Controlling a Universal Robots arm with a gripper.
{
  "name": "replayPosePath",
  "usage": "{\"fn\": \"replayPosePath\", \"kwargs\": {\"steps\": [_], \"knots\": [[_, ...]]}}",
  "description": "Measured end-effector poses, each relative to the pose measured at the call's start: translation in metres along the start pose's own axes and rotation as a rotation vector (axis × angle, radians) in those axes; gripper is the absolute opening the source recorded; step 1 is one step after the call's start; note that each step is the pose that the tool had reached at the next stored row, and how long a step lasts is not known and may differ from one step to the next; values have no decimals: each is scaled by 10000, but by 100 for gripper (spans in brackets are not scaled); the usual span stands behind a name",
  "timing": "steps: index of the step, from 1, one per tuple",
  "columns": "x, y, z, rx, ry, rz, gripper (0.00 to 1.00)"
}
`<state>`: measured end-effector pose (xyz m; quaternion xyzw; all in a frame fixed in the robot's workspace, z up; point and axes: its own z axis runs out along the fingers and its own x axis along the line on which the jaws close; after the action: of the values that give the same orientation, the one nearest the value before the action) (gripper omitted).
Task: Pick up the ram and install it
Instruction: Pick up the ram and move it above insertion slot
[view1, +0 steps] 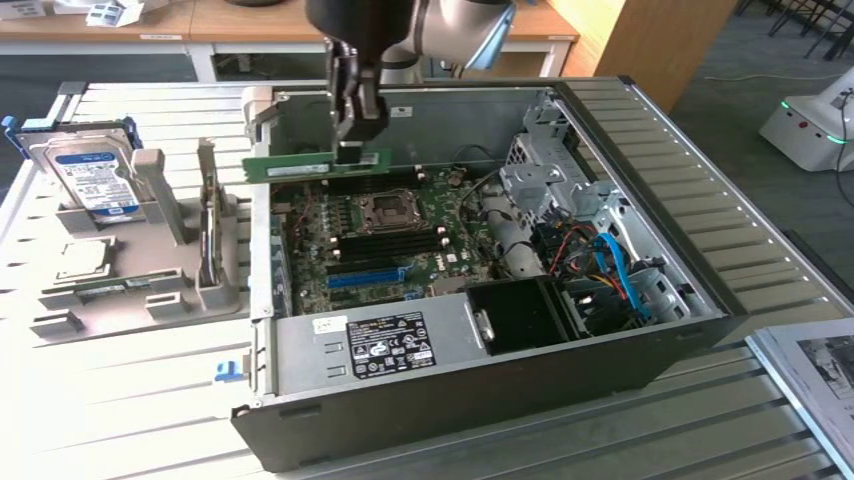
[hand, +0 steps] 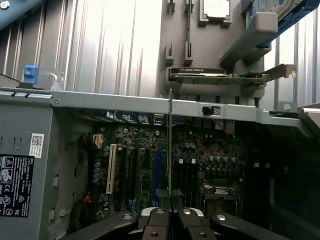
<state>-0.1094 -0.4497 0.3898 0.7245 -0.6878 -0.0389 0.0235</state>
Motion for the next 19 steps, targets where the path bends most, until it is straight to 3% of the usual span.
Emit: {"fn": "replayPosePath", "kwargs": {"steps": [16, 19], "knots": [[34, -642, -58, -7, 7, -71, 12], [37, -690, -62, -7, 7, -77, 12]]}}
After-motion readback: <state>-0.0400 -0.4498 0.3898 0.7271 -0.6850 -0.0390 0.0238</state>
